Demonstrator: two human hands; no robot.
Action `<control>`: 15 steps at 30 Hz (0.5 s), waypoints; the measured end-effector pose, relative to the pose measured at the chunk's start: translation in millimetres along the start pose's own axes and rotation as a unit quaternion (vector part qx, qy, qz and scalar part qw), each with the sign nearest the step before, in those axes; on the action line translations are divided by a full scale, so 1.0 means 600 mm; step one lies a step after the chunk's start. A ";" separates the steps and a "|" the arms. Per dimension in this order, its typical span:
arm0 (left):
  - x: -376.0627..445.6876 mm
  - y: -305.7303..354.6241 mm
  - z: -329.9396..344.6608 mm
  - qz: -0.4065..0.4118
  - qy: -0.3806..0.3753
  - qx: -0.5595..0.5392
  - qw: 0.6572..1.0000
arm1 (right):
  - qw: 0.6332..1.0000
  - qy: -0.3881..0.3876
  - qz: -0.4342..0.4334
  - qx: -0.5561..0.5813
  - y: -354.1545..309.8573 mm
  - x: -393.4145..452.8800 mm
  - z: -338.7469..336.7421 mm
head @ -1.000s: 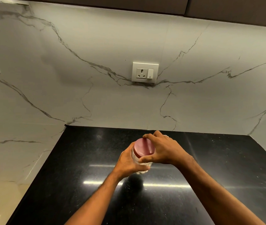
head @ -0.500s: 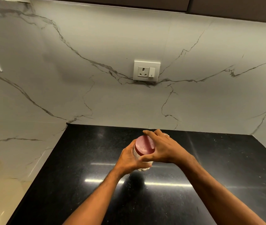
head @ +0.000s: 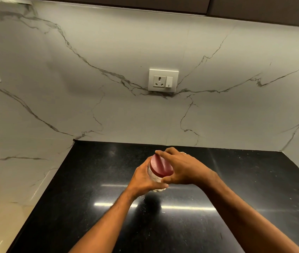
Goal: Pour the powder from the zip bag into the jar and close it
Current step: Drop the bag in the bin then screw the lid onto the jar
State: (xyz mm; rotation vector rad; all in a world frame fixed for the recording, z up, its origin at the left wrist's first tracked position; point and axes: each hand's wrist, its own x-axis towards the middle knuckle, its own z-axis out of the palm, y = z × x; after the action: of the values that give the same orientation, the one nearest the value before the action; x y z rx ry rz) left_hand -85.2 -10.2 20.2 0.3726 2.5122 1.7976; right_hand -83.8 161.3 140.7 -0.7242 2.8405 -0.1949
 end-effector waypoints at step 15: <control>-0.004 0.003 0.004 -0.011 0.002 0.017 1.000 | 0.996 0.084 -0.005 -0.004 0.004 0.004 0.020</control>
State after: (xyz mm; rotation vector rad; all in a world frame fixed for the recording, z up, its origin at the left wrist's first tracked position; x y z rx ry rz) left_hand -82.0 -8.2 20.9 0.3408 2.5425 1.7507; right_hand -84.1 161.1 128.4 -0.7583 2.9976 -0.2576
